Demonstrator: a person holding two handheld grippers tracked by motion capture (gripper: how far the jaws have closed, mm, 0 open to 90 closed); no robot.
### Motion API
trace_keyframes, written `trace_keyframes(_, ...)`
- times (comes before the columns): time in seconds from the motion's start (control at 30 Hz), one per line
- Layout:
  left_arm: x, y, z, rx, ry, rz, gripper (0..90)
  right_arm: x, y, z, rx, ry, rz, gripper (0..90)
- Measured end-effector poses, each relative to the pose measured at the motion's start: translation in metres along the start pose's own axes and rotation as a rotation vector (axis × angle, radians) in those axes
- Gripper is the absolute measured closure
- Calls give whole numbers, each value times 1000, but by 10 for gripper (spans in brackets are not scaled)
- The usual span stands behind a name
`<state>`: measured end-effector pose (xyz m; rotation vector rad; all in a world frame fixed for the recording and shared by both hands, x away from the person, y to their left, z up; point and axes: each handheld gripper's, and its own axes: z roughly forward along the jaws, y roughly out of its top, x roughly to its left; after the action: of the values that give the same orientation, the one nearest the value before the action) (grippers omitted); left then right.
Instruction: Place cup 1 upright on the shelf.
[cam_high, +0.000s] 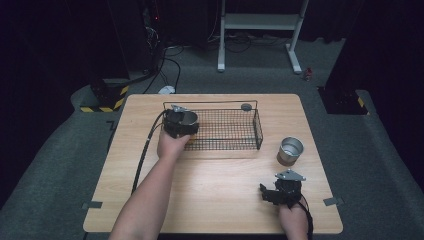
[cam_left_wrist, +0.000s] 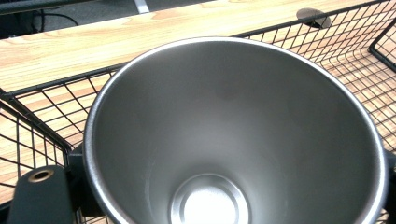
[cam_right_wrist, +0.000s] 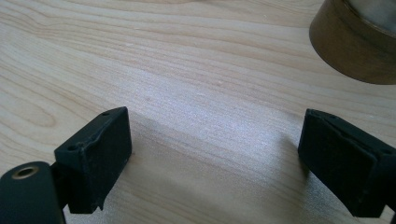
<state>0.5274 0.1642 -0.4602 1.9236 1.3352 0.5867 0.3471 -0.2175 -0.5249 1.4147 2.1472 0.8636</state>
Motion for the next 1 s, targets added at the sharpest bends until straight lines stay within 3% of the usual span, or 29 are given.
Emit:
trace_keyframes(0.27, -1, -2, -2, 20, 2, -2, 134, 0, 0, 0, 0, 0, 0, 96)
trace_keyframes(0.43, -1, -4, -3, 34, 18, 19, 128, 0, 0, 0, 0, 0, -1, 95)
trace_keyframes(0.53, -1, -5, -1, 49, 7, 10, 61, 0, 0, 0, 0, 1, -1, 95)
trace_keyframes(0.8, -4, -7, -11, 25, -6, 39, 15, 0, 0, 0, 0, 1, -1, 95)
trace_keyframes(1.0, -2, -11, -17, 8, -16, 21, 16, 0, 0, 0, 0, 0, -1, 95)
